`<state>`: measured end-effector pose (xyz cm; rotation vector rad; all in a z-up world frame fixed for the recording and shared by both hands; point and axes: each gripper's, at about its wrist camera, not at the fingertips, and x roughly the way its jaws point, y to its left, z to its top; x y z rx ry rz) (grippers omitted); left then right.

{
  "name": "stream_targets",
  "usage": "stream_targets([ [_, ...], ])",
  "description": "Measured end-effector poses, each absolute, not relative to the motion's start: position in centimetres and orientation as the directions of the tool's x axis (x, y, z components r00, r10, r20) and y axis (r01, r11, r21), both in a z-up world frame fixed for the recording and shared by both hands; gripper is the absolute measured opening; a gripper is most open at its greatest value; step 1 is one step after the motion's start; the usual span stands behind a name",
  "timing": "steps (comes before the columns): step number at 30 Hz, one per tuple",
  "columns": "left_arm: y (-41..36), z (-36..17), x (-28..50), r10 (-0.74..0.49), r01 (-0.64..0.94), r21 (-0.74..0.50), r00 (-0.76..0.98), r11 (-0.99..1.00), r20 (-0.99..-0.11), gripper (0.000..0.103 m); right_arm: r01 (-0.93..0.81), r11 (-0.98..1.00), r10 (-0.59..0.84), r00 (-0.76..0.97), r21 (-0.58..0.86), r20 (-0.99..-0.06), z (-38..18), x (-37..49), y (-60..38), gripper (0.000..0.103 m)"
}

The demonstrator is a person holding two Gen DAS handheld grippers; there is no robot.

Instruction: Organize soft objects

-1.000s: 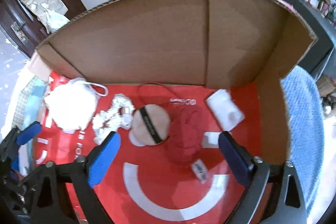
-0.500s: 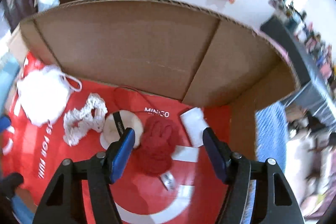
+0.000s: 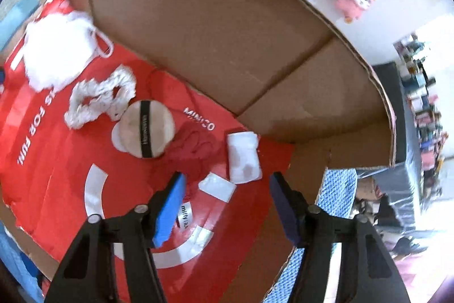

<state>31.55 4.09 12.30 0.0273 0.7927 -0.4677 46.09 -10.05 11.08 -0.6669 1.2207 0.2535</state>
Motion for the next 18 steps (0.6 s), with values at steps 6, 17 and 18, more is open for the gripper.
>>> stream_targets([
  [6,4.1,12.3,31.5,-0.396,0.414,-0.152,0.606,0.898,-0.690,0.069,-0.587,0.712,-0.222,0.332,-0.385,-0.917,10.5,45.4,-8.5,0.055],
  [17,4.4,12.2,31.2,-0.402,0.411,-0.166,0.599,0.897,-0.692,0.069,-0.649,0.644,-0.272,0.302,-0.405,-0.914,9.0,45.9,-9.8,0.048],
  [18,4.4,12.2,31.3,-0.401,0.410,-0.165,0.598,0.897,-0.694,0.069,-0.652,0.640,-0.272,0.302,-0.406,-0.914,8.9,46.3,-10.0,0.048],
])
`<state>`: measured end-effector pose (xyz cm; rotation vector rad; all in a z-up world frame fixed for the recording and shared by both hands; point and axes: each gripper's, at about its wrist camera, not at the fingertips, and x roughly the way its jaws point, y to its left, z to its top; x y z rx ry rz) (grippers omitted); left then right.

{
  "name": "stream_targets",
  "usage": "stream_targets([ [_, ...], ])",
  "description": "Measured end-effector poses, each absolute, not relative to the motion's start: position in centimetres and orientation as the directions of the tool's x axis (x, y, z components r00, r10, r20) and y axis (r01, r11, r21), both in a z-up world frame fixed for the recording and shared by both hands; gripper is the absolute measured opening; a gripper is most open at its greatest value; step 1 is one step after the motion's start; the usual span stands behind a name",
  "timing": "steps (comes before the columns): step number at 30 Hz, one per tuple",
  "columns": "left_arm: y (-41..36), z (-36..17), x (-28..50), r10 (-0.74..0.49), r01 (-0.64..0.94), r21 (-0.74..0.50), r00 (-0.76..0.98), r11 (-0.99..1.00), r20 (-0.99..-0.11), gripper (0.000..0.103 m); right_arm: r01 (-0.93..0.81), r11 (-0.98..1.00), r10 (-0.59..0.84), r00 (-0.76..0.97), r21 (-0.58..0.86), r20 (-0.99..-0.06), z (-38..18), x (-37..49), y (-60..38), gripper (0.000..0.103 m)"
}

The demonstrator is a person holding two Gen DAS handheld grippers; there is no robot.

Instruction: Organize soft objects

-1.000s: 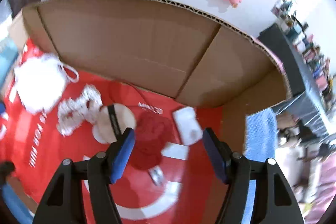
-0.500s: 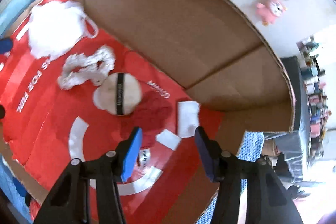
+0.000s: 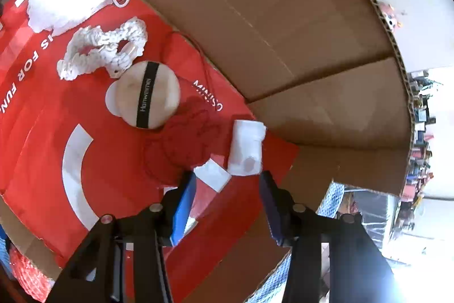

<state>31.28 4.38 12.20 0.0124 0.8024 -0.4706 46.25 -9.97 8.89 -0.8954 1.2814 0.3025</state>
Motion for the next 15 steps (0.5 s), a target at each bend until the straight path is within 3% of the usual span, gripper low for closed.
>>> stream_targets([
  [12,4.0,11.7,31.9,-0.395,0.399,-0.171,0.589,0.901,-0.705,0.069,-0.651,0.652,-0.272,0.278,-0.389,-0.921,6.9,49.2,-11.9,0.048],
  [13,4.0,11.6,32.0,-0.394,0.398,-0.171,0.588,0.901,-0.707,0.069,-0.655,0.656,-0.259,0.270,-0.374,-0.927,7.0,49.3,-12.1,0.045],
  [15,3.8,11.5,32.2,-0.392,0.397,-0.171,0.587,0.902,-0.708,0.069,-0.662,0.684,-0.214,0.221,-0.307,-0.952,7.2,49.9,-12.8,0.027],
])
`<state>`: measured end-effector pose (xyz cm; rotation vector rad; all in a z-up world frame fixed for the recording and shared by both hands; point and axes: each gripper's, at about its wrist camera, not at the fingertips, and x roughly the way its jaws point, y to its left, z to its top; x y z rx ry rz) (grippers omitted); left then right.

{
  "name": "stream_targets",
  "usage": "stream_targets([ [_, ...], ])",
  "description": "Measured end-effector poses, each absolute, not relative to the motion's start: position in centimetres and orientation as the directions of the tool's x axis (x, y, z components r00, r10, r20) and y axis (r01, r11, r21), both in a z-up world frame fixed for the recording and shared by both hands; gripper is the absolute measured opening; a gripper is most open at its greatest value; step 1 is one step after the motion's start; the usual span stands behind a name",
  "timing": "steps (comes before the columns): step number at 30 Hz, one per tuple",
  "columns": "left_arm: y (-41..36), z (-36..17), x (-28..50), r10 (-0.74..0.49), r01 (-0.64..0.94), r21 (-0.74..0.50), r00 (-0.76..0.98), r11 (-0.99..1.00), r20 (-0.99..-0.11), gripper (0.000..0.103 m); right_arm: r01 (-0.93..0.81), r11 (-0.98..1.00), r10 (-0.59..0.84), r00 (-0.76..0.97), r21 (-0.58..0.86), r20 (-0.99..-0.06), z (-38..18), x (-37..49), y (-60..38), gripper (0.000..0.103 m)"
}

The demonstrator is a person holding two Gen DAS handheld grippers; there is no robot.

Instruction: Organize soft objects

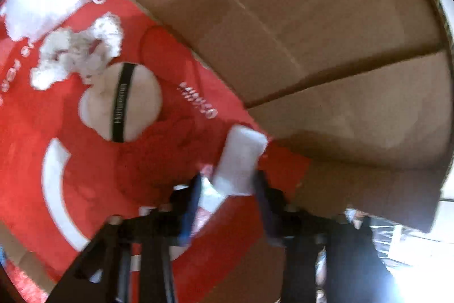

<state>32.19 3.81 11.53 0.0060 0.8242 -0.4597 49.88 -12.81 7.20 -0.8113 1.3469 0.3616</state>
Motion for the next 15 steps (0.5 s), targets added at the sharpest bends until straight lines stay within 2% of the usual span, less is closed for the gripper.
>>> stream_targets([
  [5,3.4,11.5,32.4,-0.394,0.399,-0.172,0.584,0.901,-0.709,0.069,-0.669,0.676,-0.207,0.230,-0.309,-0.951,7.4,49.4,-13.4,0.020],
  [15,2.7,11.6,32.1,-0.396,0.408,-0.165,0.585,0.898,-0.708,0.069,-0.645,0.687,-0.197,0.277,-0.334,-0.940,8.3,47.3,-11.2,0.017],
])
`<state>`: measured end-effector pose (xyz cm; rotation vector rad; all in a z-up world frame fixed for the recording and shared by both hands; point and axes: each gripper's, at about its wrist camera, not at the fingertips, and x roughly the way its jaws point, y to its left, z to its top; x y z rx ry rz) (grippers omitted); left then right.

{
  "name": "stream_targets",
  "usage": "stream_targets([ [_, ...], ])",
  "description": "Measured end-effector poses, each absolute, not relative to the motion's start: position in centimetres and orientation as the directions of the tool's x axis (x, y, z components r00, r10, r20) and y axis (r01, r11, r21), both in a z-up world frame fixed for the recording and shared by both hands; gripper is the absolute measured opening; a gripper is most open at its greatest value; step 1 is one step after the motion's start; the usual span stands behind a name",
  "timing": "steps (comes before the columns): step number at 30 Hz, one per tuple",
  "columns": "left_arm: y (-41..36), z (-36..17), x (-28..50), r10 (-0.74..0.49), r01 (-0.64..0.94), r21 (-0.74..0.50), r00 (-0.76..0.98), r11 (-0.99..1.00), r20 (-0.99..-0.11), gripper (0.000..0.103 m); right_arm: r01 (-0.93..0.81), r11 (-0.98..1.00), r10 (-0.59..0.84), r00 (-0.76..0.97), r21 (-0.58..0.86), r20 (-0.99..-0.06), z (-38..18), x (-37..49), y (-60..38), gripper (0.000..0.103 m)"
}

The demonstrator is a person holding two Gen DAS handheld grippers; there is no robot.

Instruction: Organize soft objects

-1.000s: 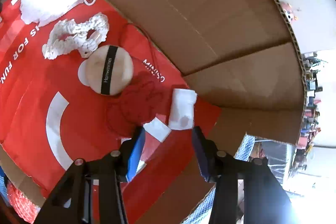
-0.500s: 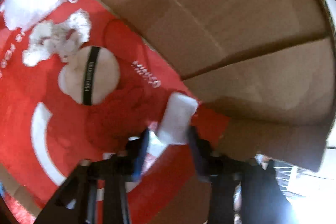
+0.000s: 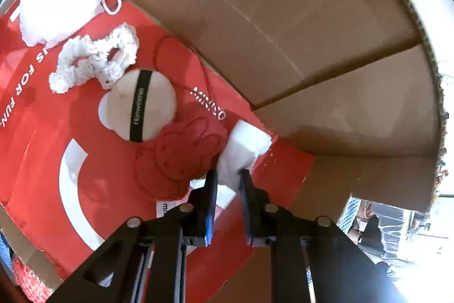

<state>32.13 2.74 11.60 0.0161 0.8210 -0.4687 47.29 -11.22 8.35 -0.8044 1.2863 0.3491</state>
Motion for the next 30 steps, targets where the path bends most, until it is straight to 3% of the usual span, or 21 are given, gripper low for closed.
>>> stream_targets([
  [10,2.8,12.0,31.1,-0.392,0.402,-0.163,0.597,0.901,-0.700,0.069,-0.614,0.708,-0.148,0.355,-0.349,-0.923,13.1,43.8,-10.9,0.017],
  [21,2.5,13.7,25.2,-0.360,0.371,-0.128,0.665,0.920,-0.655,0.069,-0.598,0.737,0.005,0.470,-0.315,-0.883,20.4,33.1,-12.0,0.017],
  [30,2.1,12.6,18.2,-0.302,0.323,-0.084,0.720,0.943,-0.624,0.069,-0.665,0.703,0.103,0.444,-0.250,-0.890,18.6,22.7,-12.3,0.017],
])
